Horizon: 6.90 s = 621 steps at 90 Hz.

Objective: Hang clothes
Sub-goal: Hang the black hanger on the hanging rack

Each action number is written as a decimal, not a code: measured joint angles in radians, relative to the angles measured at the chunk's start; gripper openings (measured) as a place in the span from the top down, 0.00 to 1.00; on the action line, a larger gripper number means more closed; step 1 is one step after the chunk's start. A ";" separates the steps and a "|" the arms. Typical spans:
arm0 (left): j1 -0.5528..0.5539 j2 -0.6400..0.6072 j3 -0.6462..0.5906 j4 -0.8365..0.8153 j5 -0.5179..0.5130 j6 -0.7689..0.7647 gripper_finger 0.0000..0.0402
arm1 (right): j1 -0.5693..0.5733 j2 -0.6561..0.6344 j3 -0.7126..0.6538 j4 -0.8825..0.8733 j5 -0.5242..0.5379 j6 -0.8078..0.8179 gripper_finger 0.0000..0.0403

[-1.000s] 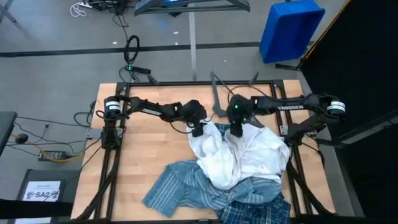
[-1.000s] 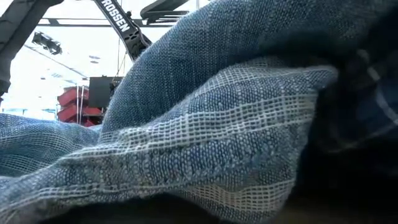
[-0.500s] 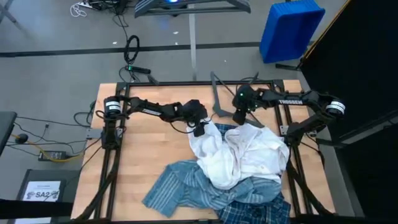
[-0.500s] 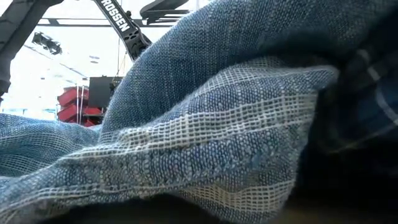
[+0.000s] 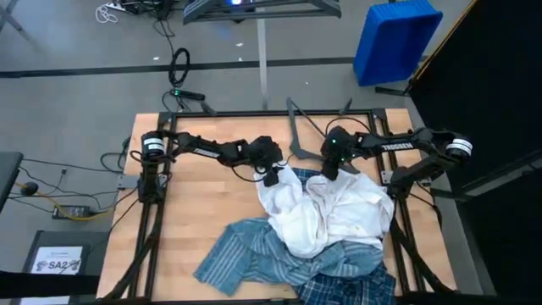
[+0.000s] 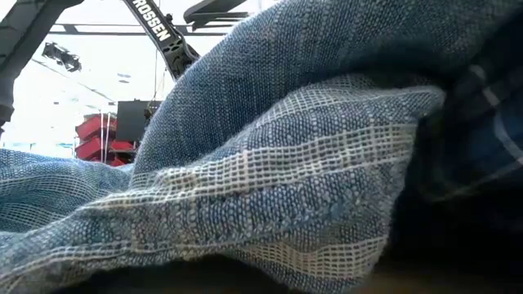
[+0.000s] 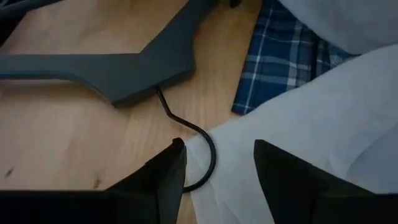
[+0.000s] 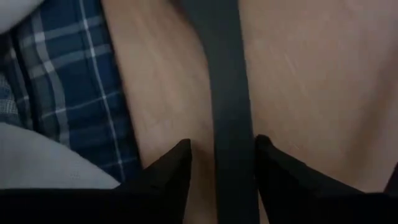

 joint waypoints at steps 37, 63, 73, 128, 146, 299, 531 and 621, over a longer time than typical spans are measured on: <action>0.000 0.000 0.067 0.060 0.000 0.022 0.58 | -0.001 0.003 -0.003 0.035 0.018 -0.044 0.91; -0.012 -0.001 0.203 0.057 0.004 0.025 0.58 | 0.001 -0.014 0.016 0.022 0.047 -0.017 0.91; -0.014 -0.004 0.253 0.008 0.056 0.031 0.58 | 0.002 -0.053 0.043 0.017 0.060 0.006 0.91; -0.074 -0.382 0.461 -0.417 -0.067 0.247 0.66 | 0.009 -0.354 0.096 -0.014 -0.140 0.108 0.91; -0.051 -0.519 0.460 -0.532 -0.094 0.287 0.74 | 0.009 -0.429 0.096 0.102 -0.275 0.179 0.91; -0.040 -0.353 -0.063 0.643 -0.107 -0.474 0.32 | 0.440 -0.348 0.097 0.600 0.507 0.112 0.91; 0.124 -0.795 0.239 -0.745 -0.033 0.104 0.95 | -0.232 -0.471 0.521 0.421 -0.409 0.062 0.55; 0.178 -0.710 0.269 -0.827 0.042 0.139 0.95 | -0.256 -0.150 0.828 -0.095 -0.689 -0.070 0.62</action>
